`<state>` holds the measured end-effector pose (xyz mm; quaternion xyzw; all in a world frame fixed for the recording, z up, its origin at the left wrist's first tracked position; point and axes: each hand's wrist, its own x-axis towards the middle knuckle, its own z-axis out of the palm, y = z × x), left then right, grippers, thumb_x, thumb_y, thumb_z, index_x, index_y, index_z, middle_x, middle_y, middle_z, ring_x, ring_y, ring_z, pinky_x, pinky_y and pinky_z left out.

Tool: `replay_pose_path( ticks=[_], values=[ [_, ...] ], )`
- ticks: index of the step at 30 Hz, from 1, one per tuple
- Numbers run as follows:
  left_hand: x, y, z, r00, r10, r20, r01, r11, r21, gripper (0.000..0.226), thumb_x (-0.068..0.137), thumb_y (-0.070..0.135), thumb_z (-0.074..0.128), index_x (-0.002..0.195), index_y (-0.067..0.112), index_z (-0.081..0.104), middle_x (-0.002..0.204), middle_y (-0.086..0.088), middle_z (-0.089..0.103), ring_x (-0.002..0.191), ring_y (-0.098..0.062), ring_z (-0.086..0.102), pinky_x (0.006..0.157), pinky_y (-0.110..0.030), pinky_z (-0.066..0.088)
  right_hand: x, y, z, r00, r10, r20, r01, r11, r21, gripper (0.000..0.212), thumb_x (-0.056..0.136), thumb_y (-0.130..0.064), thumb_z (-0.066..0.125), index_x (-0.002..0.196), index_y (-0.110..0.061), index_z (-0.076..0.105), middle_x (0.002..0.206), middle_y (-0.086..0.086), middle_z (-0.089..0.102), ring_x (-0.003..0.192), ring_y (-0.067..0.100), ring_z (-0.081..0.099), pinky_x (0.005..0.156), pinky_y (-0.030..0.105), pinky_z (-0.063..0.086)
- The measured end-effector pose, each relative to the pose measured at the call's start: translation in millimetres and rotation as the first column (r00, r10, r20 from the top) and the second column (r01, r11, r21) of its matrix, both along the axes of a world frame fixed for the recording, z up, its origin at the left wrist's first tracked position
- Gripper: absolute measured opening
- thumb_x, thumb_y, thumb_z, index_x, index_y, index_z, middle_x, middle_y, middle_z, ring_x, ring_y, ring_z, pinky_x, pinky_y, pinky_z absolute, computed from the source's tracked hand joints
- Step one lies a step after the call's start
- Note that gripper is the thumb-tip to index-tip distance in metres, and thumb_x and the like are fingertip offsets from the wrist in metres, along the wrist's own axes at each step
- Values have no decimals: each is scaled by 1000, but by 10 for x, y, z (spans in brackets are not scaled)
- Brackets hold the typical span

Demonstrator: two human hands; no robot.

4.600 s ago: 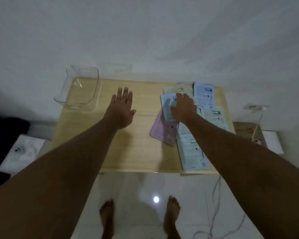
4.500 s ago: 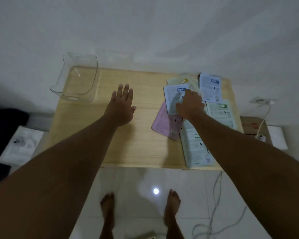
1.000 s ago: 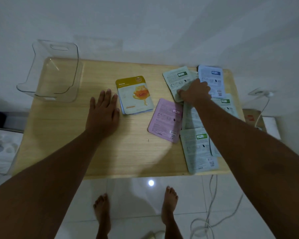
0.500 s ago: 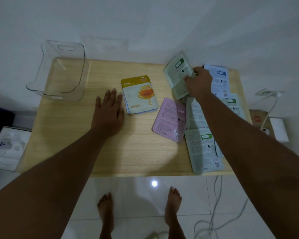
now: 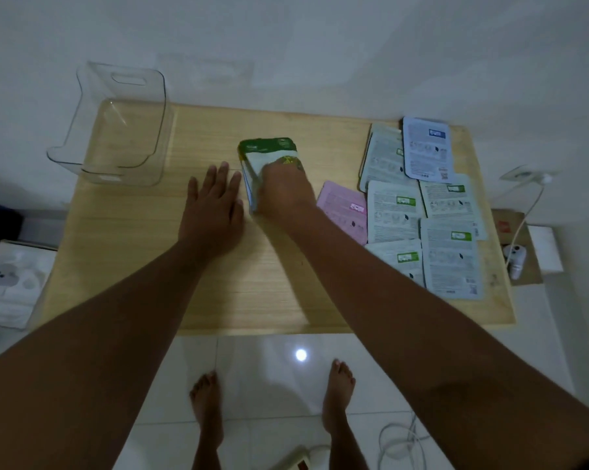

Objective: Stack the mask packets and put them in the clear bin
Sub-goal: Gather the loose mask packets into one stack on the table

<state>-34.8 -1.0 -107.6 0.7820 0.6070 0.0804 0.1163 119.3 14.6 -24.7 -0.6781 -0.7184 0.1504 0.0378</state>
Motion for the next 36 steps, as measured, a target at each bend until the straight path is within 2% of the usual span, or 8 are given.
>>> replay_pose_path(
  ticks=[3,8,12,19,24,27,31,36],
  values=[
    [-14,5,-12,1000,-15,4,15,1000,-4,63,98,38,24,155,12,28,166,-14,18,154,-32,11,121,-56,5,-77,-58,-57,996,-43,-74,44,999,12,36,92,-35,59,113,-7,63,112,14,66,104,28,65,83,34,52],
    [-8,-19,-2,1000,-21,-12,21,1000,9,63,96,36,25,153,10,33,164,-16,23,153,-35,16,119,-58,9,57,-127,-19,987,-51,-154,61,996,58,33,93,-36,52,112,-11,65,111,11,68,102,27,65,83,36,52],
    [-5,-29,18,1000,-19,-15,19,1000,12,63,95,35,25,152,8,35,163,-17,26,152,-36,18,118,-58,11,574,-235,75,949,-165,-269,198,975,103,32,92,-32,57,120,-20,67,117,8,70,108,27,64,89,36,52],
    [3,-30,-5,1000,-9,-13,9,1000,21,61,97,35,27,152,9,34,164,-16,24,153,-35,17,119,-57,9,1636,-326,-13,873,-459,-166,473,880,52,41,93,-26,60,131,-13,57,128,12,61,118,28,57,95,36,47],
    [20,-27,-12,1000,-2,-6,2,1000,22,63,96,36,27,154,10,32,165,-14,22,153,-33,15,120,-55,7,2142,-101,-89,812,-564,-149,580,807,107,40,91,-36,60,124,-13,58,122,14,60,116,34,57,94,48,52],
    [21,-22,-26,1000,5,-3,-5,999,34,64,95,36,27,154,10,32,164,-14,23,153,-33,16,120,-55,8,2384,111,-89,750,-654,-100,661,747,74,46,93,-44,50,130,-15,54,132,14,53,125,36,50,101,52,44],
    [31,-14,-40,1000,15,9,-15,999,42,64,95,35,29,154,11,33,164,-13,24,153,-31,16,120,-54,8,2594,279,-158,663,-747,-49,738,663,-123,67,80,-48,69,134,-16,45,135,13,49,128,34,44,102,50,38],
    [18,2,-51,1000,15,5,-15,999,49,63,94,34,31,153,12,34,164,-13,24,153,-31,17,120,-54,9,2779,417,-169,625,-780,-35,768,622,-152,100,59,-56,85,135,-9,42,136,15,48,129,34,44,104,46,40]
  ],
)
